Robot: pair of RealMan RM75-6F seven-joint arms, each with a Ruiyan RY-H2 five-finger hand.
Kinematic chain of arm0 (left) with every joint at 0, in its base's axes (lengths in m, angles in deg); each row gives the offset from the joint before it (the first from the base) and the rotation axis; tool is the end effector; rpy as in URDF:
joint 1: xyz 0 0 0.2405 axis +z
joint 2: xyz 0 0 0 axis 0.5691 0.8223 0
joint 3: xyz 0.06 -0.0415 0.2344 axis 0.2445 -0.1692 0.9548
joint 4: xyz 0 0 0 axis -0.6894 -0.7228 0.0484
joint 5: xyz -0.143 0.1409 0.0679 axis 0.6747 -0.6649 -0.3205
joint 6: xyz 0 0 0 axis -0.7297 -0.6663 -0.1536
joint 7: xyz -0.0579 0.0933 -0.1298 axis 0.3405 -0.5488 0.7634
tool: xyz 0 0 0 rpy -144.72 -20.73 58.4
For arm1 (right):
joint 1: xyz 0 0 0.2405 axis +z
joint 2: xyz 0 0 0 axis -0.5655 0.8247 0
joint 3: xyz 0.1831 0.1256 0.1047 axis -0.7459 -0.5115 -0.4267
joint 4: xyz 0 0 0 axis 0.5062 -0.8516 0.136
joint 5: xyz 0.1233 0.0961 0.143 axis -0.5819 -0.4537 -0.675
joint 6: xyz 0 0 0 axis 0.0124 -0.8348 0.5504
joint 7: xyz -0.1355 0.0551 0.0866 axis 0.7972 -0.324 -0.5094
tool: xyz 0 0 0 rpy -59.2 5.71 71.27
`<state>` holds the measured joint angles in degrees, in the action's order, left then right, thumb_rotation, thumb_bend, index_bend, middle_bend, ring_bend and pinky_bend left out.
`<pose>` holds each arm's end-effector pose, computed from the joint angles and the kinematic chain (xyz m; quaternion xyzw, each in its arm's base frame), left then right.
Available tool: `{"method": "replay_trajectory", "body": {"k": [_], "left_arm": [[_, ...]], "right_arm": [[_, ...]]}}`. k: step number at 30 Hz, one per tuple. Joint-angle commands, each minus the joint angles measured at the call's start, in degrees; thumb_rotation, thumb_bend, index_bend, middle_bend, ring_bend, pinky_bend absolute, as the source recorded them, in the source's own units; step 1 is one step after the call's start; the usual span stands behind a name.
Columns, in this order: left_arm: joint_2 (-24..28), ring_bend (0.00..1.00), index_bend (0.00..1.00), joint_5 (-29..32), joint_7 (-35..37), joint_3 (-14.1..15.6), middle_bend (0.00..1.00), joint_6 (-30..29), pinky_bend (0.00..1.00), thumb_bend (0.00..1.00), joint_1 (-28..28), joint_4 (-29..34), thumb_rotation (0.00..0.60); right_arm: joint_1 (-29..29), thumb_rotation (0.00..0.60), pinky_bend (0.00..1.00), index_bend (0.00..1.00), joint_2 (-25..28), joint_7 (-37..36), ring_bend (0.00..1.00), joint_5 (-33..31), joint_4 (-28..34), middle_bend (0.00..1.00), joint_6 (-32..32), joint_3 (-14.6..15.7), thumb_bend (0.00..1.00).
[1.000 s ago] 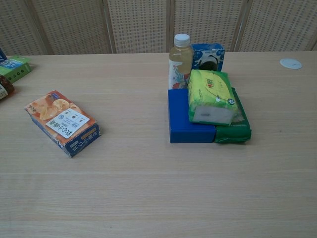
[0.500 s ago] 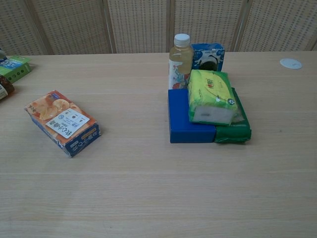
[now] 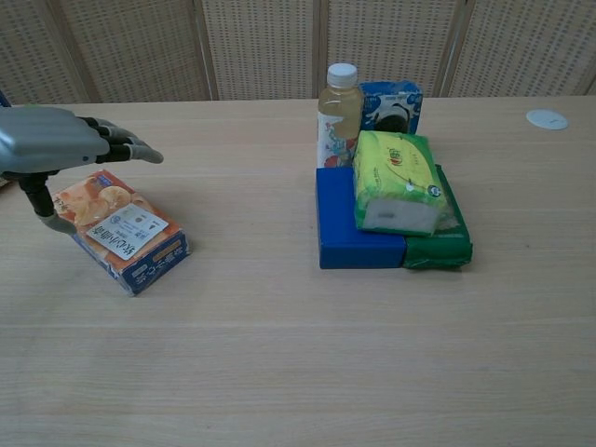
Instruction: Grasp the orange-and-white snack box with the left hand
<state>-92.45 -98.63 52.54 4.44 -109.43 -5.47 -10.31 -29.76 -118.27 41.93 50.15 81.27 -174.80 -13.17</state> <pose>-0.2135 0.3596 0.0111 -0.8754 -0.1974 -0.1882 0.3992 -0.2824 -0.2101 0.2038 0.5590 -0.4183 0.4651 0.5443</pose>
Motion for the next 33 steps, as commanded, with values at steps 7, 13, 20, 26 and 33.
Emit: {"method": "replay_trajectory", "body": {"k": [7, 13, 20, 26, 33], "left_arm": [[-3.6, 0.00, 0.00, 7.1, -10.1, 0.2, 0.00, 3.4, 0.00, 0.00, -3.2, -1.0, 0.600], [-3.6, 0.00, 0.00, 11.8, -14.2, 0.9, 0.00, 3.7, 0.00, 0.00, -4.0, 0.8, 0.600], [-2.5, 0.00, 0.00, 14.7, -17.0, 2.5, 0.00, 3.4, 0.00, 0.00, -4.6, 2.1, 0.600], [-3.6, 0.00, 0.00, 17.0, -18.4, 4.1, 0.00, 3.8, 0.00, 0.00, -5.4, 0.9, 0.600], [-4.7, 0.00, 0.00, 18.5, -19.6, 5.6, 0.00, 3.1, 0.00, 0.00, -6.1, 0.1, 0.600]], "right_arm": [[-0.2, 0.600, 0.00, 0.00, 0.8, -2.8, 0.00, -1.1, -0.1, 0.00, -0.1, -0.6, 0.00], [-0.3, 0.600, 0.00, 0.00, 1.2, -4.0, 0.00, -1.6, -0.1, 0.00, -0.1, -0.9, 0.00], [-0.3, 0.600, 0.00, 0.00, 1.1, -3.4, 0.00, -1.4, 0.0, 0.00, 0.3, -0.8, 0.00], [-0.5, 0.600, 0.00, 0.00, 1.2, -3.6, 0.00, -1.5, 0.3, 0.00, -0.1, -0.9, 0.00], [-0.4, 0.600, 0.00, 0.00, 1.2, -3.6, 0.00, -1.2, 0.3, 0.00, 0.3, -0.8, 0.00]]}}
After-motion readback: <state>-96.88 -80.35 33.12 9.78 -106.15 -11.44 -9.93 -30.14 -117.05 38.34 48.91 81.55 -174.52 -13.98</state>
